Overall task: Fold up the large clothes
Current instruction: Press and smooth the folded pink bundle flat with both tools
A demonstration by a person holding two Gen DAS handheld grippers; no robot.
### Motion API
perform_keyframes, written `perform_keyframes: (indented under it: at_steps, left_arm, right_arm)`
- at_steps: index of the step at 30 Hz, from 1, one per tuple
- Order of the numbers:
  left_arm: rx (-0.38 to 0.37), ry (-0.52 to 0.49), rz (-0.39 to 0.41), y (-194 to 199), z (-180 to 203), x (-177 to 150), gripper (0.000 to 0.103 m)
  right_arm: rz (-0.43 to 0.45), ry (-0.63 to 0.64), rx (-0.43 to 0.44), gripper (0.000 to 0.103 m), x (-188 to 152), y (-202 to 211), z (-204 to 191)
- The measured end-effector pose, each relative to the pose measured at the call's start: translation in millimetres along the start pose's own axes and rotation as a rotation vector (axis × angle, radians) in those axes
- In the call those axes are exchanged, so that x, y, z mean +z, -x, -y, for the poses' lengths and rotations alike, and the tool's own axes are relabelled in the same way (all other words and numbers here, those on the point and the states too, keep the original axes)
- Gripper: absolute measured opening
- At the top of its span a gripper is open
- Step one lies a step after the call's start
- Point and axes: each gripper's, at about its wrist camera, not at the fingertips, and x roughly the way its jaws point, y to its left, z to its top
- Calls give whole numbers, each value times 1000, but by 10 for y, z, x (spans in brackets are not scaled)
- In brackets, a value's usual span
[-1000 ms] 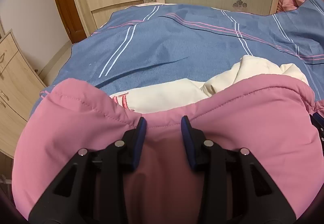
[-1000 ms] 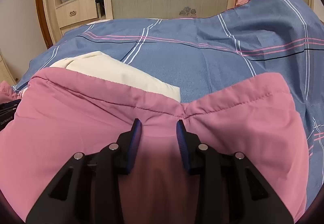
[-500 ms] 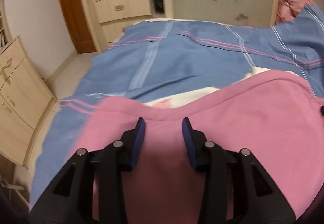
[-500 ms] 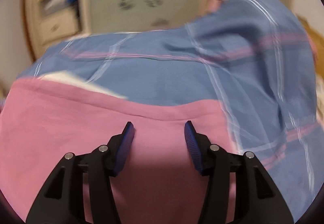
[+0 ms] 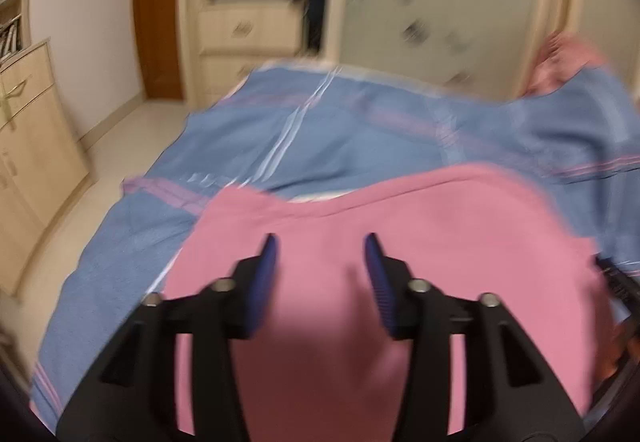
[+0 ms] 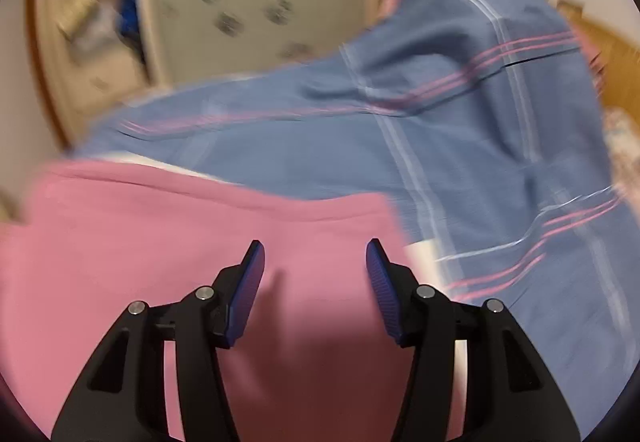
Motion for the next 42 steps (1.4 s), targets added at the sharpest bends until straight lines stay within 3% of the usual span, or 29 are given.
perform_keyframes:
  at_steps: [2, 3, 6, 7, 8, 10, 13, 17, 21, 23, 24, 26, 27, 29, 33, 36, 42]
  left_arm:
    - [-83, -78, -26, 78, 390, -76, 57]
    - [-100, -129, -46, 48, 576, -120, 57]
    - [-48, -280, -108, -213, 1052, -319, 57]
    - [-26, -288, -127, -315, 1112, -374, 52]
    - [8, -290, -149, -454, 1127, -419, 53]
    - [4, -274, -182, -628, 1098, -469, 56]
    - [-15, -266, -223, -787, 1079, -546, 56]
    - [20, -270, -186, -895, 1093, -641, 57]
    - [22, -256, -174, -848, 1082, -658, 57]
    - [-35, -197, -164, -685, 988, -583, 53]
    - [-106, -119, -129, -515, 884, -496, 52]
    - [-152, -58, -43, -278, 804, -326, 54]
    - [-133, -73, -14, -251, 831, -251, 57]
    - [-81, -142, -15, -337, 929, -126, 62]
    - [22, -191, -65, -802, 956, 11, 71]
    - [44, -192, -126, -1140, 918, -17, 80]
    - [106, -186, -148, -1485, 930, -135, 86]
  right_arm:
    - [-13, 59, 123, 56, -31, 206, -357]
    - [-16, 110, 137, 56, -57, 248, -536]
    - [-56, 232, 143, 56, -168, 175, -971]
    - [-86, 258, 119, 56, -209, 79, -1048]
    - [-112, 268, 95, 55, -240, -25, -1083]
    - [-158, 245, 110, 58, -298, -240, -1040]
    - [-143, 280, 88, 62, -467, -377, -1043]
    - [-108, 310, 25, 63, -575, -434, -1135]
    - [-97, 304, 30, 65, -580, -406, -1142]
    - [-111, 287, 71, 65, -479, -275, -1126]
    - [-98, 266, 95, 65, -401, -198, -1060]
    - [-20, 194, 134, 65, -228, -4, -933]
    - [37, 147, 146, 65, -107, 90, -877]
    - [67, 115, 116, 67, 103, 25, -833]
    - [15, 150, -15, 67, 224, -507, -727]
    - [-74, 53, 40, 74, 104, -951, -444]
    - [-96, 132, -78, 78, 75, -1139, -622]
